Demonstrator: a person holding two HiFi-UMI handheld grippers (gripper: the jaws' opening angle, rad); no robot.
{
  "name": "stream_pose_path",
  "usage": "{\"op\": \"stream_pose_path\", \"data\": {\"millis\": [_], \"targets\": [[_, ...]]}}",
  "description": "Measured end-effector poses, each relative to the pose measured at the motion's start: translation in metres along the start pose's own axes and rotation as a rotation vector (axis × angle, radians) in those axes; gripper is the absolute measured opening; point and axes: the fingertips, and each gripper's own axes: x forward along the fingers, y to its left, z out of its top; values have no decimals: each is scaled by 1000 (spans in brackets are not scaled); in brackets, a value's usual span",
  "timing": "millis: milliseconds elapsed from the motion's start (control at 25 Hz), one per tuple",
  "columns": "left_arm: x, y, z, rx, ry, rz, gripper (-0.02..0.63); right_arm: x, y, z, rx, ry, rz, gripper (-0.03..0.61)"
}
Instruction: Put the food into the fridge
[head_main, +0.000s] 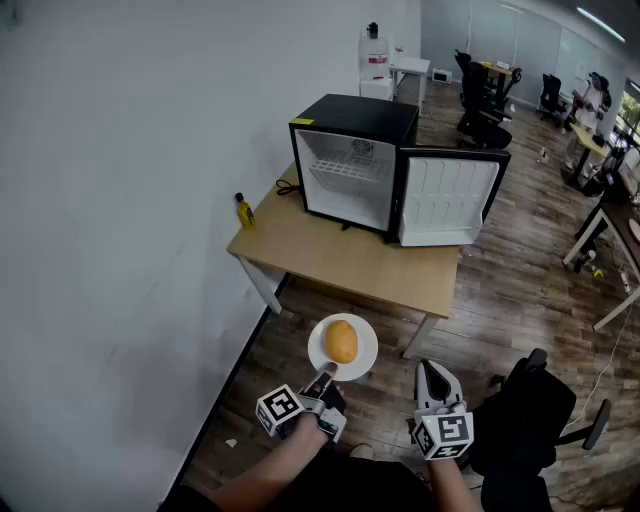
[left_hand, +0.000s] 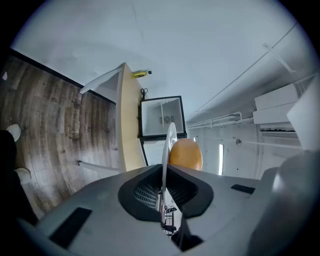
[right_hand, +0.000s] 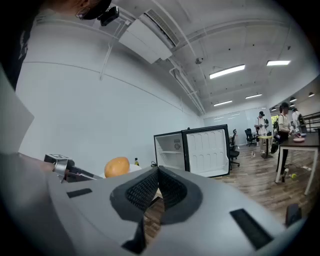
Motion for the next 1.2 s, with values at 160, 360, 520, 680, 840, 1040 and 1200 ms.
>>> {"op": "stream_pose_path", "data": {"millis": [160, 360, 520, 680, 840, 1040, 1200], "targets": [[4, 2, 1, 4, -6, 2, 28, 3, -5, -2, 9, -11, 3, 60], [3, 11, 7, 2, -11, 26, 28, 7, -3, -1, 10, -21, 26, 60], [5, 17, 21, 4, -28, 43, 27, 20, 0, -4, 5, -9, 51, 60], [11, 19, 43, -3, -44, 33, 28, 42, 6, -10, 7, 16, 64, 61], [24, 28, 66, -17, -49, 55, 28, 70, 14, -5, -12, -17, 51, 60], [46, 34, 100, -19, -11, 69, 28, 116, 23, 12, -33, -66, -5, 60], [74, 32, 133, 2, 33, 44, 28, 162, 27, 22, -50, -66, -44, 60]]}}
